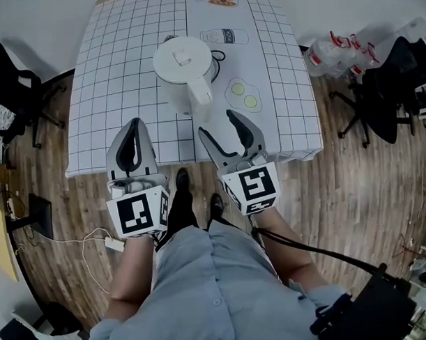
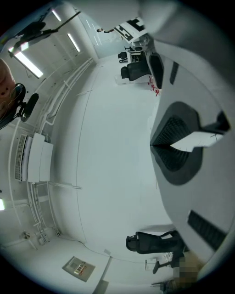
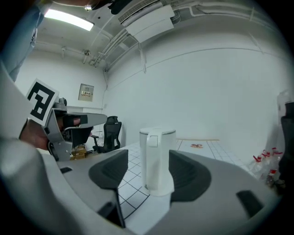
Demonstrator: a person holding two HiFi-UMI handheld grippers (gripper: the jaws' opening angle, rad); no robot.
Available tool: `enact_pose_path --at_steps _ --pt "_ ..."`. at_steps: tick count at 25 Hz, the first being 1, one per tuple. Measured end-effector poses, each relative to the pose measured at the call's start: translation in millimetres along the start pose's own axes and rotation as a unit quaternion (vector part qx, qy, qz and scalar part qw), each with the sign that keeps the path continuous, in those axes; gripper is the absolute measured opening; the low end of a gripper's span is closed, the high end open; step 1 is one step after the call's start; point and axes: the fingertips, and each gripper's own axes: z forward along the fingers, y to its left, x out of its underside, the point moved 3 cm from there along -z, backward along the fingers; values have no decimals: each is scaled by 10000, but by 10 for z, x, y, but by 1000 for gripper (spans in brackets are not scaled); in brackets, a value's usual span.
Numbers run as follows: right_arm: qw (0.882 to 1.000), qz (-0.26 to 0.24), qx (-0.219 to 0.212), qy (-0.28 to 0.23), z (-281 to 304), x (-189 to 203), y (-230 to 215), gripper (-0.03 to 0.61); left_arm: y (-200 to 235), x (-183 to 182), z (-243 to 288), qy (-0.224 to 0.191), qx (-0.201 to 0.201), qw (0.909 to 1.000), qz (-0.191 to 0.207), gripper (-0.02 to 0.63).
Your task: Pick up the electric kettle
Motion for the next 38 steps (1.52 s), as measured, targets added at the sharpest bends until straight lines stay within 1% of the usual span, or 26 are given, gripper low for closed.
enact_pose_path --at_steps 5,11,18,28,38 --pt "9997 -11 230 94 216 87 -49 264 150 180 133 221 -14 9997 -73 2" --pt "9989 97 349 313 511 195 -114 264 356 325 349 413 -15 9991 -92 2" --pt "9980 153 348 504 772 308 -113 264 570 475 463 619 -110 9979 -143 2" --pt "9967 128 567 566 912 324 -188 264 621 551 520 692 -78 9974 -199 2" --pt "9964 122 582 609 912 326 -209 259 612 551 470 691 -132 9973 -211 2"
